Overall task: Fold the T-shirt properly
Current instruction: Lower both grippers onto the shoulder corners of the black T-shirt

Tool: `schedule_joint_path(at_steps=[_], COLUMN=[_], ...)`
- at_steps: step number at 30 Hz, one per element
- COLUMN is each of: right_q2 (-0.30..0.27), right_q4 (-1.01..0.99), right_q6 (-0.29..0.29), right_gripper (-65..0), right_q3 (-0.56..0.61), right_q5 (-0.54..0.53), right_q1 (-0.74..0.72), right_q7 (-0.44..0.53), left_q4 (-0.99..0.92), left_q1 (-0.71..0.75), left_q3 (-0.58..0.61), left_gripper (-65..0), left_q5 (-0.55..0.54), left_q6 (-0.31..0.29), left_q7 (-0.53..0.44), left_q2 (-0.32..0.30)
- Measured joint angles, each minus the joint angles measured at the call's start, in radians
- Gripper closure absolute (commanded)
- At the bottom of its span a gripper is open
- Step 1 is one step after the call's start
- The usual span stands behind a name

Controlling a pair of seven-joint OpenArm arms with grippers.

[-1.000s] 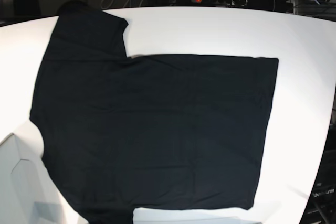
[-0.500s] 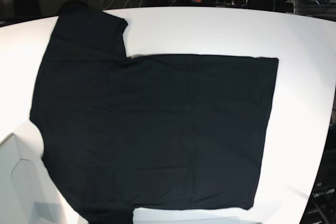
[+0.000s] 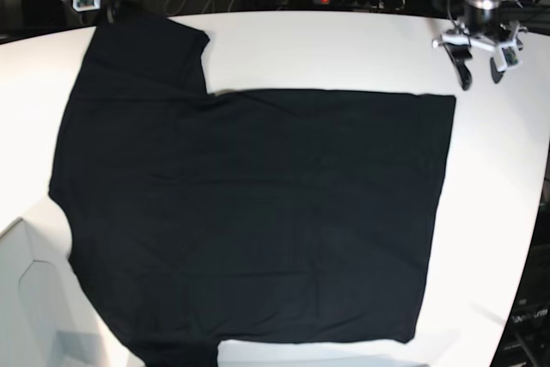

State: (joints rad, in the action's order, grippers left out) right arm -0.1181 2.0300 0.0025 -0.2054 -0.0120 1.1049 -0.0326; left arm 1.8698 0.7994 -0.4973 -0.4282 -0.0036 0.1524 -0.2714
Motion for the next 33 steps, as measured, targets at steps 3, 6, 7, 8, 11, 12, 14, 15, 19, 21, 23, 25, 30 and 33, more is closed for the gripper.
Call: schedule_joint_path(at_steps=[3, 6, 7, 8, 11, 12, 14, 15, 19, 21, 23, 25, 30, 33], right_q2=[0.003, 0.002, 0.003, 0.001, 0.001, 0.002, 0.002, 0.002, 0.002, 0.002, 0.002, 0.003, 0.002, 0.008], right_q4=[0.0, 0.0, 0.0, 0.0, -0.001, -0.001, -0.001, -0.001, -0.001, -0.001, -0.001, -0.001, -0.002, -0.002], right_q6=[0.0, 0.0, 0.0, 0.0, 0.0, 0.0, 0.0, 0.0, 0.0, 0.0, 0.0, 0.0, 0.067, 0.113], right_gripper=[-30.2, -30.2, -30.2, -30.2, -30.3, -30.3, -30.4, -30.4, -30.6, -30.6, -30.6, -30.6, -30.3, -30.3], right_q3=[0.004, 0.003, -0.002, -0.001, -0.001, -0.001, -0.001, -0.001, -0.001, -0.001, -0.001, -0.001, -0.009, -0.026], right_q5=[0.0, 0.0, 0.0, 0.0, 0.0, 0.0, 0.0, 0.0, 0.0, 0.0, 0.0, 0.0, 0.0, 0.0], right_q1=[-0.01, -0.016, -0.02, -0.023, -0.022, -0.021, -0.021, -0.021, -0.021, -0.028, -0.049, -0.067, -0.099, -0.099], right_q7=[-0.002, -0.002, -0.004, 0.0, -0.002, -0.001, -0.001, -0.002, -0.002, -0.007, -0.055, -0.106, -0.149, -0.151], left_q4=[-0.055, -0.126, -0.154, -0.183, -0.257, -0.272, -0.301, -0.313, -0.348, -0.375, -0.387, -0.404, -0.407, -0.404], left_q1=[-0.137, -0.243, -0.271, -0.299, -0.344, -0.352, -0.362, -0.362, -0.368, -0.383, -0.384, -0.384, -0.384, -0.381], left_q3=[0.004, 0.009, 0.013, 0.025, 0.054, 0.065, 0.089, 0.103, 0.106, 0.101, 0.101, 0.102, 0.102, 0.101], left_gripper=[-38.1, -38.1, -38.1, -38.1, -38.1, -38.1, -38.1, -38.1, -38.1, -38.1, -38.1, -38.1, -37.3, -31.6], left_q5=[-0.003, -0.001, -0.001, 0.001, -0.002, -0.003, -0.003, -0.003, 0.0, 0.005, 0.005, 0.005, 0.006, 0.013], left_q6=[-0.012, -0.007, -0.007, -0.005, -0.006, -0.007, -0.003, -0.003, -0.007, -0.003, -0.004, -0.008, -0.008, -0.028], left_q7=[0.1, 0.127, 0.125, 0.122, 0.131, 0.132, 0.127, 0.121, 0.107, 0.095, 0.084, 0.061, 0.056, 0.05], left_q2=[0.022, 0.032, 0.036, 0.042, 0.051, 0.05, 0.048, 0.047, 0.047, 0.047, 0.044, 0.043, 0.049, 0.061])
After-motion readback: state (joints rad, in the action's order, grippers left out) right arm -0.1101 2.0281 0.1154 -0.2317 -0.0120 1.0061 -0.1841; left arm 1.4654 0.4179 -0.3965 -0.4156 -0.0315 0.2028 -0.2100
